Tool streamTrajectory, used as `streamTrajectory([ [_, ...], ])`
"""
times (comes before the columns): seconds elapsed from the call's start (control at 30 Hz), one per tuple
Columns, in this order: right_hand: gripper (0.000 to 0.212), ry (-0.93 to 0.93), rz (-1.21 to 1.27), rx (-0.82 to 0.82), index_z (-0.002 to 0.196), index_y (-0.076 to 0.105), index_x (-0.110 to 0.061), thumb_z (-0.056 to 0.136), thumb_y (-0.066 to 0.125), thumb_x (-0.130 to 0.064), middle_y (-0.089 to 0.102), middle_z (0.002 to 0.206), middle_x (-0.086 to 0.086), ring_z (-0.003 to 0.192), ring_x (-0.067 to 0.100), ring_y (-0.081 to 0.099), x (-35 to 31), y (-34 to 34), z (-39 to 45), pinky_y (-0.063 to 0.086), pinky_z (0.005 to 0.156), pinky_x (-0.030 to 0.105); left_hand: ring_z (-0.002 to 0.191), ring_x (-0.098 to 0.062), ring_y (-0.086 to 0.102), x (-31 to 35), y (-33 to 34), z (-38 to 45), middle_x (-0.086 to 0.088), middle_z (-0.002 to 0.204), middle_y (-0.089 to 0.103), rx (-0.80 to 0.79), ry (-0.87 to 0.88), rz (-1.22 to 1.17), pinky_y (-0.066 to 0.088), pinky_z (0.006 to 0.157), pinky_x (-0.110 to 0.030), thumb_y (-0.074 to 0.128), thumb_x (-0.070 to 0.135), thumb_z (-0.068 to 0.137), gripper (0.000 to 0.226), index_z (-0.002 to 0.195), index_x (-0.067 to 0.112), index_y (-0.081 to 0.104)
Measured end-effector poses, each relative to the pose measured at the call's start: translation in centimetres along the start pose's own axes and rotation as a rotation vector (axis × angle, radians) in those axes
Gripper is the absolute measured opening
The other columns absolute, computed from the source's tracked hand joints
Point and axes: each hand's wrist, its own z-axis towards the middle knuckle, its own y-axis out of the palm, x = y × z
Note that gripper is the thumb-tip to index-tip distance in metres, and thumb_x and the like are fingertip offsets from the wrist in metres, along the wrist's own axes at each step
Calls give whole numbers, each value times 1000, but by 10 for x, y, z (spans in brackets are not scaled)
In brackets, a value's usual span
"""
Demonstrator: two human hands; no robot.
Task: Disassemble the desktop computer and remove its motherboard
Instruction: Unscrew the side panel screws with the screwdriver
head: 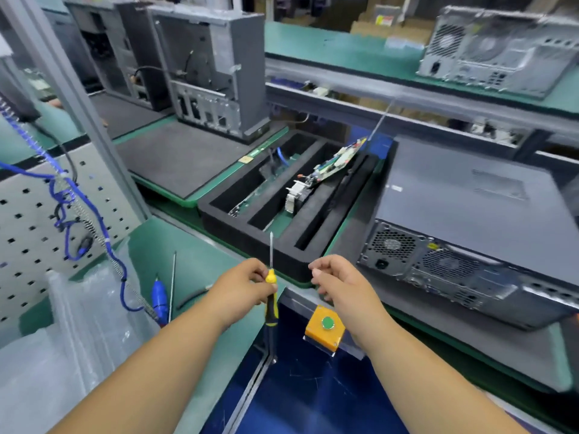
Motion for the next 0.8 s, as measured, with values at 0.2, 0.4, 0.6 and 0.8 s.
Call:
streamTrajectory([
  [0.2, 12, -9, 12, 106, 101, 60, -39, 90, 61, -33, 62, 95, -16, 88, 4, 60, -7, -42, -31, 43, 72, 21, 70, -16, 64, 68, 58, -7, -4, 78, 67, -244, 135, -134, 54, 75, -34, 72, 22, 79, 18, 89, 13, 60],
  [0.4, 26, 8, 67, 138, 109, 56, -41, 88, 65, -28, 65, 96, -17, 84, 0, 63, -9, -110, -60, 48, 64, 14, 78, -21, 69, 132, 130, -7, -15, 87, 69, -365, 194, -215, 56, 73, -32, 72, 23, 82, 22, 92, 7, 60],
  [0.6, 39, 51, 52, 216, 114, 52, -44, 79, 60, -30, 66, 84, -12, 69, 6, 59, 8, -182, -85, 54, 78, 34, 73, -22, 66, 179, 208, -22, -21, 90, 71, -381, 230, -168, 55, 74, -36, 72, 16, 85, 16, 89, 6, 60],
  [0.8, 19, 23, 135, 330, 102, 60, -39, 88, 52, -28, 63, 71, -8, 58, 11, 47, 33, -227, -104, 41, 54, 23, 71, -14, 66, 201, 261, -34, -8, 79, 73, -389, 355, -26, 51, 71, -19, 68, 24, 88, 15, 88, 9, 68],
])
